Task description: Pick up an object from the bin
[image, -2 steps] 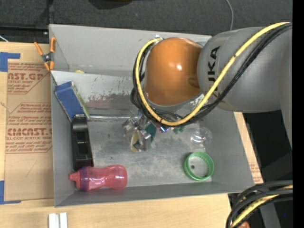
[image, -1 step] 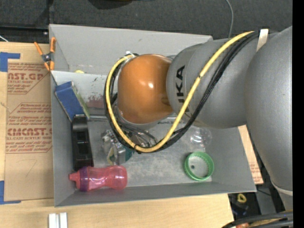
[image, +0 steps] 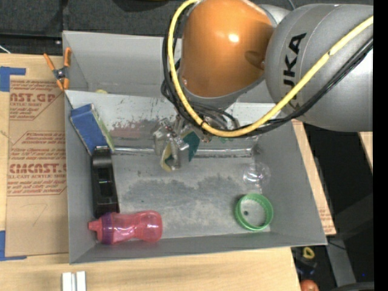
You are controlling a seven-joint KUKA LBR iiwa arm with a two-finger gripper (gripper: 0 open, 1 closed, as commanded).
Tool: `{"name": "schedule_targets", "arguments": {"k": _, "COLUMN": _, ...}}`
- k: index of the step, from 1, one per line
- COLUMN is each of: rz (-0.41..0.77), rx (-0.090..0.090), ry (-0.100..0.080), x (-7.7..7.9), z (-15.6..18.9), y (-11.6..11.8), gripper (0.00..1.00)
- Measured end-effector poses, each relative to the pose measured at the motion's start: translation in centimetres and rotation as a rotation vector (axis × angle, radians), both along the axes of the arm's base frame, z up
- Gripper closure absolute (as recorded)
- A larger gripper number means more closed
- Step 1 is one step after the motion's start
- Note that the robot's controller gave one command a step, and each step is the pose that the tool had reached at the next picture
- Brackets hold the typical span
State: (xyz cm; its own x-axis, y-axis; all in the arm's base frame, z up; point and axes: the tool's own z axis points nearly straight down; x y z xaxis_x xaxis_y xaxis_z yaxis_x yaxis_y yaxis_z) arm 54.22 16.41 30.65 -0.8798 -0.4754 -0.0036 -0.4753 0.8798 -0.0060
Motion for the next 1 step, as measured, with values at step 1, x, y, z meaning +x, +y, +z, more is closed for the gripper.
{"name": "schedule_targets", "arguments": {"k": 1, "rz": -0.088, "rx": 0.002, "ry": 0.002, "x": -2.34, "z": -8.73, "y": 0.75, "gripper": 1.0}}
